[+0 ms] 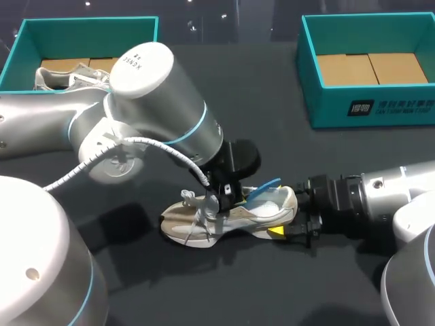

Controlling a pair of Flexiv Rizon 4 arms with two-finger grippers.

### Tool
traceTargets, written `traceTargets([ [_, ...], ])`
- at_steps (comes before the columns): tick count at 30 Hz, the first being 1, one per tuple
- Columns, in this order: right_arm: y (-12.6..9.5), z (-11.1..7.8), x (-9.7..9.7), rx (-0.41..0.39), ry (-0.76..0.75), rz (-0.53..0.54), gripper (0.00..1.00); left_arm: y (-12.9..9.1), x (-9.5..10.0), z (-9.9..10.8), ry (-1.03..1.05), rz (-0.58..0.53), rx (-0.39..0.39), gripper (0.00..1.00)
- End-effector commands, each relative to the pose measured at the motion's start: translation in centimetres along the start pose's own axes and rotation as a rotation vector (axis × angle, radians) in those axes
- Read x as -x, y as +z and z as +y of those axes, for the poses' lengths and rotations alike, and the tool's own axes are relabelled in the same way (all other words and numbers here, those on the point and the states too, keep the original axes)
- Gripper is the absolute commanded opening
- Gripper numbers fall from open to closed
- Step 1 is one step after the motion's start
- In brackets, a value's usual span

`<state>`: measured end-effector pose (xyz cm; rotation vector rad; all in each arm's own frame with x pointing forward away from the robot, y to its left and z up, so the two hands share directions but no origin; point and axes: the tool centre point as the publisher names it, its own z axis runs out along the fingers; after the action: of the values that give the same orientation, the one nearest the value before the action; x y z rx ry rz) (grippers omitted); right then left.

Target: Take the shoe out of the shoebox, open the shoe tongue, remove and reinsert the insole, then place the shoe into the shoebox

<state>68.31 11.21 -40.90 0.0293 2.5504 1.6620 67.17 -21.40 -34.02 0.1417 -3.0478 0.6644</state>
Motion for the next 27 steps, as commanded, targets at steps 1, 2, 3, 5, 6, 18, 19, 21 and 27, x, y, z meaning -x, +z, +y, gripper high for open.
traceTargets([
  [1,-0.1,0.0,-0.1,-0.005,0.000,-0.001,0.00,-0.2,0.1,-0.4,-0.002,-0.004,-0.020,0.00],
  [2,-0.1,0.0,-0.1,-0.005,0.000,-0.001,0.00,-0.4,0.1,-0.6,-0.002,-0.005,-0.025,0.00],
  [3,-0.1,0.0,-0.1,-0.005,0.000,-0.001,0.00,-0.5,0.2,-0.8,-0.004,-0.012,-0.035,0.00],
  [5,-0.1,0.0,-0.1,-0.005,0.000,-0.001,0.00,-0.6,0.3,-1.3,-0.005,-0.013,-0.043,0.00],
  [6,-0.1,0.0,-0.1,-0.005,0.000,-0.001,0.00,-0.6,0.3,-1.5,-0.005,-0.018,-0.047,0.00],
  [18,-0.1,0.0,-0.1,-0.005,0.000,-0.001,0.00,-0.9,-0.2,-2.9,0.010,-0.025,-0.084,0.10],
  [19,-0.1,0.0,-0.1,-0.005,0.000,-0.001,0.00,-0.9,-0.3,-2.9,0.012,-0.026,-0.085,0.18],
  [21,-0.1,0.0,-0.1,-0.005,0.000,-0.001,0.00,-0.9,-0.4,-2.9,0.013,-0.028,-0.089,0.33],
  [27,-0.1,0.0,-0.1,-0.005,0.000,-0.001,0.00,-1.2,-0.8,-3.0,0.007,-0.052,-0.123,0.46],
])
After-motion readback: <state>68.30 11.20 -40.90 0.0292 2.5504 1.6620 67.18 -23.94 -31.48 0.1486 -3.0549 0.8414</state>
